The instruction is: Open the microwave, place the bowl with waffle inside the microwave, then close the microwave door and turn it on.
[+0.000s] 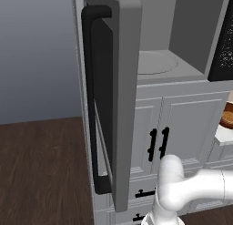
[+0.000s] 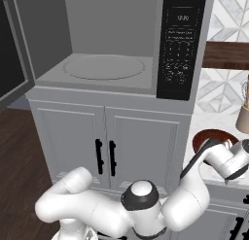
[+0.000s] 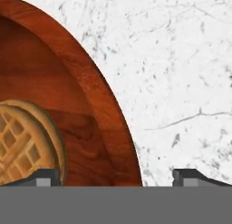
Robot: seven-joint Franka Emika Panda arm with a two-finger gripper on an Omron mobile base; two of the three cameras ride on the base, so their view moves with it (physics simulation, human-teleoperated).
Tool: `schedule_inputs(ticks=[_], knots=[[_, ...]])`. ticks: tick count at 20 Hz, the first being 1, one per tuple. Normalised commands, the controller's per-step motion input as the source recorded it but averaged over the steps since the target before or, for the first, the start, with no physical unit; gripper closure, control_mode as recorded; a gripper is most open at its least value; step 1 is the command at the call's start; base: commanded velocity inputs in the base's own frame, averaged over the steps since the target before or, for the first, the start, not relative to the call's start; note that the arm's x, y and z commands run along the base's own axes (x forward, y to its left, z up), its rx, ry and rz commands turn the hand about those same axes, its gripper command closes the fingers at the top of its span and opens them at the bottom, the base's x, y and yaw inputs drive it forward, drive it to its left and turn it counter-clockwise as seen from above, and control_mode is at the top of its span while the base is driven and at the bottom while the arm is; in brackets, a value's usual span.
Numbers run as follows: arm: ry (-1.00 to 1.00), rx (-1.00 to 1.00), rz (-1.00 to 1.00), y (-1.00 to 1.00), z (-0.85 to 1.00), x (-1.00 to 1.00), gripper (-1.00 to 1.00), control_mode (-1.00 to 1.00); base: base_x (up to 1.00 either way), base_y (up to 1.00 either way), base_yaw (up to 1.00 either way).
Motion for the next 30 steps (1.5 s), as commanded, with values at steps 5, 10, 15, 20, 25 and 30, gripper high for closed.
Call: schedule_inputs(ticks=[5, 10, 15, 20, 25, 30], knots=[[0.03, 0.00, 0.00, 0.00, -0.28, 0.19, 1.00, -1.00, 0.00, 0.00, 0.00], [0.00, 0.00, 0.00, 0.00, -0.20, 0.10, 1.00, -1.00, 0.00, 0.00, 0.00], [-0.03, 0.05, -0.05, -0.19, -0.02, -0.04, 1.00, -1.00, 0.00, 0.00, 0.00], [-0.12, 0.08, -0.18, -0.14, 0.05, -0.56, 1.00, -1.00, 0.00, 0.00, 0.00], [0.00, 0.00, -0.21, 0.01, 0.25, -0.76, 1.00, -1.00, 0.00, 0.00, 0.00], [0.00, -0.14, -0.23, 0.44, 0.37, -0.92, 1.00, -1.00, 0.00, 0.00, 0.00]])
